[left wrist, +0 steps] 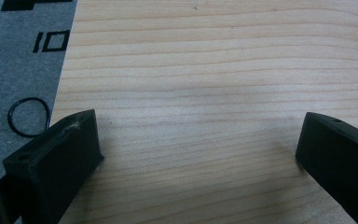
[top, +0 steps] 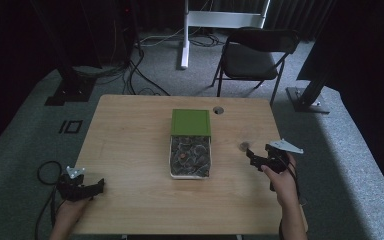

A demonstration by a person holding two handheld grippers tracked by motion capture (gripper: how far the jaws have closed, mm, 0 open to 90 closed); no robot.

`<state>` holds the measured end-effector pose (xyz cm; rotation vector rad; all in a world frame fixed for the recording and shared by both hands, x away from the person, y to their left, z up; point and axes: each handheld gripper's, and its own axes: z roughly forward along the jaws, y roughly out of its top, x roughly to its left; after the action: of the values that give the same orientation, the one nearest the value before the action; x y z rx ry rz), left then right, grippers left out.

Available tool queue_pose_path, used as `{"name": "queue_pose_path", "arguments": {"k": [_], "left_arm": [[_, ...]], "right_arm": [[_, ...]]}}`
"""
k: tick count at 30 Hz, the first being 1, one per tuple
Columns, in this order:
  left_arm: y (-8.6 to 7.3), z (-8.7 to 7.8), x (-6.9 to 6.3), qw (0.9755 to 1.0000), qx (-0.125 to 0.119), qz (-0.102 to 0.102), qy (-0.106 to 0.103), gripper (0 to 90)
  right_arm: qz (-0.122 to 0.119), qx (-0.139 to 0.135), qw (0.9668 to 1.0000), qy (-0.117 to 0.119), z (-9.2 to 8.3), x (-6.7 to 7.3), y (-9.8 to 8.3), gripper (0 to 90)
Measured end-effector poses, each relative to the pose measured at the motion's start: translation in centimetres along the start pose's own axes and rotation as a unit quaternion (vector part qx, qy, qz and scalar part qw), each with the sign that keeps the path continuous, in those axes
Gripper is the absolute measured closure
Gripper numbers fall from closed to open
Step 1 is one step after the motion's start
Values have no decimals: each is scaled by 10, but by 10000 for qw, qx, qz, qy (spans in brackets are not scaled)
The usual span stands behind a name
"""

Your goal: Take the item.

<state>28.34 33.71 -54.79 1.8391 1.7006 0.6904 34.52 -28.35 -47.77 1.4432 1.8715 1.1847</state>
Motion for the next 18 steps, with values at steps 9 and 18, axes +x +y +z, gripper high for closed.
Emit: {"name": "queue_pose_path", "arguments": {"k": [9, 18], "left_arm": [[0, 0, 0, 10000, 1, 1, 1, 3], [0, 0, 0, 10000, -4, -1, 0, 3]], "right_arm": [[-47, 113, 9998, 183, 5, -5, -22, 147], [-162, 315, 9989, 319, 8, -6, -38, 146]]}}
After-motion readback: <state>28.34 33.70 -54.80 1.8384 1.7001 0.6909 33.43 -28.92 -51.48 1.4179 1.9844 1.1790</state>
